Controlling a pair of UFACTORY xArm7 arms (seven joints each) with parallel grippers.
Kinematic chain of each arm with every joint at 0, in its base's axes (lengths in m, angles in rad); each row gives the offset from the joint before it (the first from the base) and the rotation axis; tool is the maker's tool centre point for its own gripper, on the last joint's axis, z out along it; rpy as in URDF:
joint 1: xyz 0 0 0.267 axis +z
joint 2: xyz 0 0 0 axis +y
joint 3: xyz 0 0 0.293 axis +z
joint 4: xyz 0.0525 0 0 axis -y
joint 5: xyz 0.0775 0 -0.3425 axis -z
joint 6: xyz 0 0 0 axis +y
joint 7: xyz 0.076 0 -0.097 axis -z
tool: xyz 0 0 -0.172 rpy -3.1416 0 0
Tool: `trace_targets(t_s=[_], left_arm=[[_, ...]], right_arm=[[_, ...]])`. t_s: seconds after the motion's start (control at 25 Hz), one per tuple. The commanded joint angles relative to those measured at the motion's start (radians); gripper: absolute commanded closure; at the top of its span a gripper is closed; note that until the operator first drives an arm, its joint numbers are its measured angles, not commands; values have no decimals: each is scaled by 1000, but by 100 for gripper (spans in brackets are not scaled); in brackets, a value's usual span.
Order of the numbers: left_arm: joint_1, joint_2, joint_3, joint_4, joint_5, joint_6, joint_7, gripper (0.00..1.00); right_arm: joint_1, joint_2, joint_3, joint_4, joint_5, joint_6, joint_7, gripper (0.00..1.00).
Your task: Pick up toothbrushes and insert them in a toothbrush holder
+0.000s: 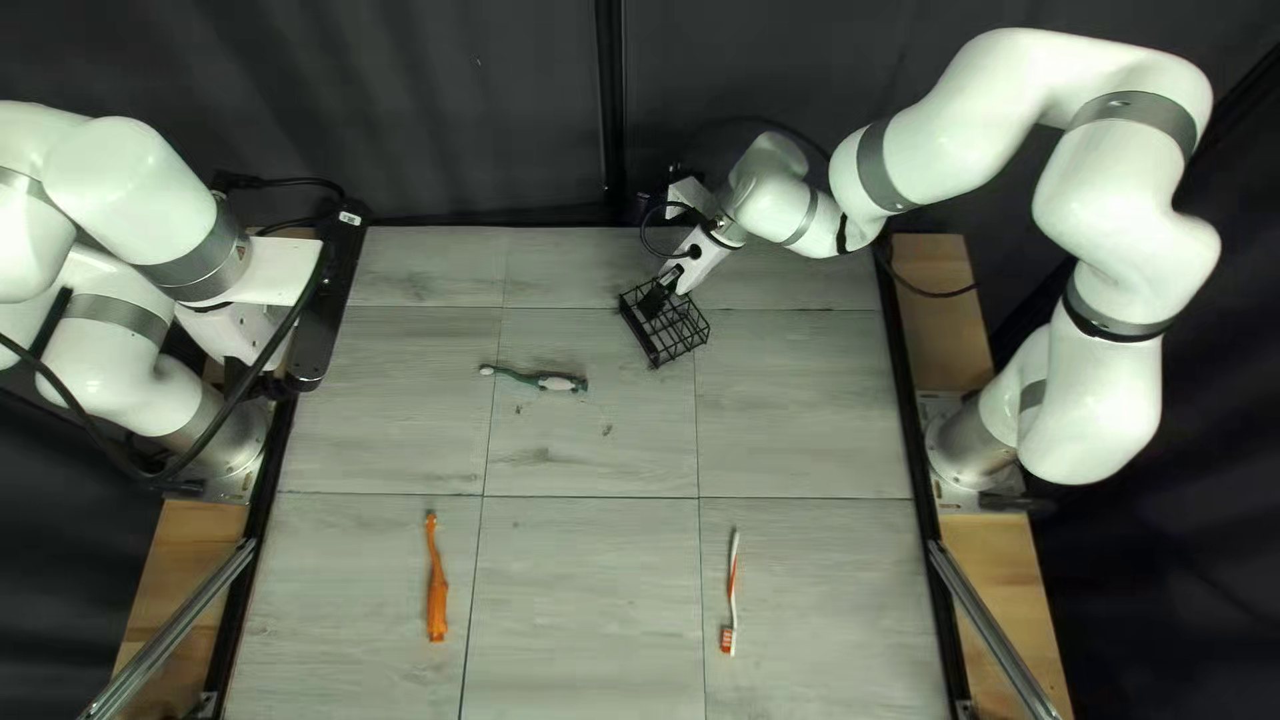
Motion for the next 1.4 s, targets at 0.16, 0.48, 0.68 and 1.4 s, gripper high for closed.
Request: trace_targets(t_s=[0.16, 0.48, 0.68, 1.4], left_arm=[[0, 0, 0, 0, 0, 0, 0, 0], [0, 0, 0, 0, 0, 0, 0, 0], [0, 0, 0, 0, 0, 0, 0, 0], [0, 0, 0, 0, 0, 0, 0, 0]], right_arm=[[-8, 8, 3, 2, 23, 14, -22, 0], [-26, 31, 6, 17, 55, 46, -62, 0], [-17, 33, 12, 29, 49, 49, -44, 0], [47, -69, 22, 22, -98, 27, 138, 0]])
